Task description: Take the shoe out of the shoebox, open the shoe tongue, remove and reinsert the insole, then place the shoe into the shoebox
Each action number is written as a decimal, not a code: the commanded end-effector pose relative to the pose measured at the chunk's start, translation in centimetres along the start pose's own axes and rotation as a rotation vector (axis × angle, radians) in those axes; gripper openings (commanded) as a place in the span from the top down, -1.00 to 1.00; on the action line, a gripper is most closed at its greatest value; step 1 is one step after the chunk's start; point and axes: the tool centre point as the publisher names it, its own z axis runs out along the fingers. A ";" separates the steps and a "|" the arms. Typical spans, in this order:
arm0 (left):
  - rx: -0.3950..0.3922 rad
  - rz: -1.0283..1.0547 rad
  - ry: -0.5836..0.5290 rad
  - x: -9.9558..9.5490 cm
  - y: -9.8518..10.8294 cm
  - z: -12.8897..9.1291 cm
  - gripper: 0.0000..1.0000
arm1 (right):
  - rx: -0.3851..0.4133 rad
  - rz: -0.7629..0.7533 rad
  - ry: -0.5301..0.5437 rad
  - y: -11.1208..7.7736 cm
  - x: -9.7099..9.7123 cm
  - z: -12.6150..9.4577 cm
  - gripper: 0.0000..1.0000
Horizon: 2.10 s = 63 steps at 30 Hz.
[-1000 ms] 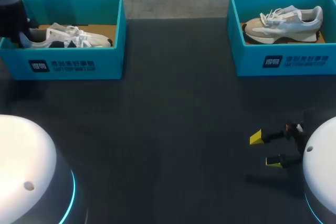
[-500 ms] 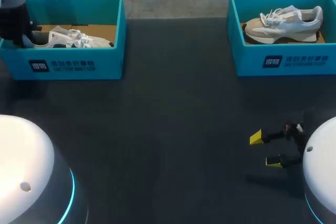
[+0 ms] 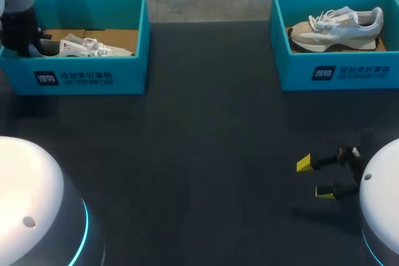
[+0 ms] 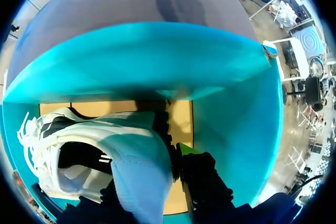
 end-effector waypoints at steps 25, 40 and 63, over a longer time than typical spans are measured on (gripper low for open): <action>0.036 -0.045 0.011 0.1 1.2 0.8 0.35 | -0.004 0.000 -0.001 -0.3 0.1 -0.2 -1.00; 0.028 -0.047 -0.010 0.4 0.9 -0.1 0.02 | -0.004 0.000 -0.001 -0.3 0.1 -0.2 -1.00; -0.041 -0.044 -0.065 0.2 1.2 -4.1 -0.06 | -0.004 0.000 -0.001 -0.3 0.1 -0.2 -1.00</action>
